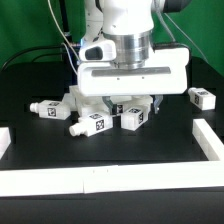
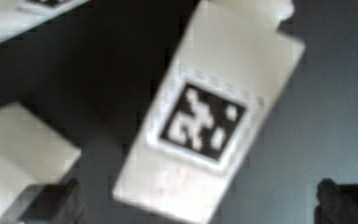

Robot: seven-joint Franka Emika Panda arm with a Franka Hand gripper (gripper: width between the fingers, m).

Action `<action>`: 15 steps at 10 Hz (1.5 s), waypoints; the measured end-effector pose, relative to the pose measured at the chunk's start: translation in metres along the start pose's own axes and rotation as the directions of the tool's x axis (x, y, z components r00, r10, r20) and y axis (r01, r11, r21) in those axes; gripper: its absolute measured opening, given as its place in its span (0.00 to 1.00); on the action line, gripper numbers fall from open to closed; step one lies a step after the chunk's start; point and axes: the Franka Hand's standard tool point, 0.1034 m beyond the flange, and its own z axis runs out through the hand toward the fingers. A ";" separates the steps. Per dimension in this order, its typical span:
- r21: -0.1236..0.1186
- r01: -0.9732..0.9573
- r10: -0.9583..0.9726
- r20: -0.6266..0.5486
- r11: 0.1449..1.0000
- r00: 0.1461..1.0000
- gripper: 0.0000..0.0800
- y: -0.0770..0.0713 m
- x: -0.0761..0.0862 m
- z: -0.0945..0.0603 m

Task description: Assemble one leg

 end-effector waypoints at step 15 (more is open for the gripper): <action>-0.006 0.013 -0.013 0.004 1.000 1.000 0.40 -0.012 -0.010 0.012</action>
Offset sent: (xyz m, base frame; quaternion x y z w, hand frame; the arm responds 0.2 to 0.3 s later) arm -0.0061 0.0205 -0.0083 -0.0097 -0.0071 0.0368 0.9993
